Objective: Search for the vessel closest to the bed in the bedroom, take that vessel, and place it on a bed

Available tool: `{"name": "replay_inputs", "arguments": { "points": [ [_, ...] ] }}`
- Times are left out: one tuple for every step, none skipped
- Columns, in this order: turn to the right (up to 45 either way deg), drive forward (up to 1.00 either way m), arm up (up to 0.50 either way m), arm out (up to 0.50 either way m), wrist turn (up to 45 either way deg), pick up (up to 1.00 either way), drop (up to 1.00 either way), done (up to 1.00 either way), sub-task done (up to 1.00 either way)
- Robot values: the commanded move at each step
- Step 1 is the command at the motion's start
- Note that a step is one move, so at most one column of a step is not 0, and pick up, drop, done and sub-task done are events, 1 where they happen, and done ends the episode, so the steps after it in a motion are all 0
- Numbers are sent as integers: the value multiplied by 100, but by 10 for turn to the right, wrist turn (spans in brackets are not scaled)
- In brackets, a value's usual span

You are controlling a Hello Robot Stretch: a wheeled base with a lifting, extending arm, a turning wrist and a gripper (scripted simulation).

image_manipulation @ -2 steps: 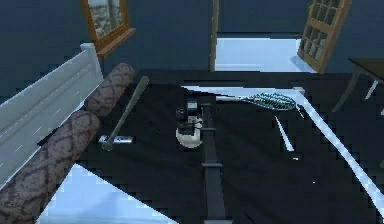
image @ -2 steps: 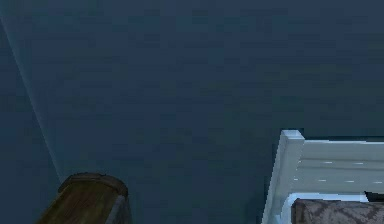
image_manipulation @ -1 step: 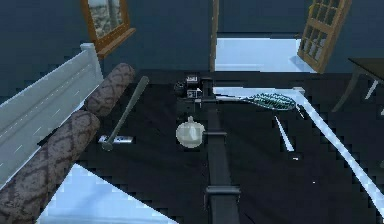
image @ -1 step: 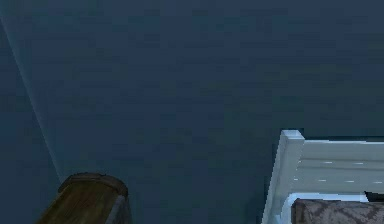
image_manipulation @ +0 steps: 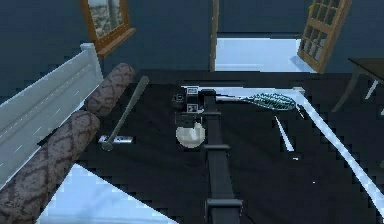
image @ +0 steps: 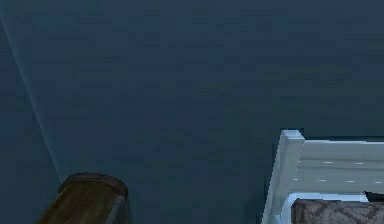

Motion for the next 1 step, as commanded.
{"name": "replay_inputs", "arguments": {
  "points": [
    [0, 0, 0, 0, 0, 0, 0, 100, 0]
  ]
}}
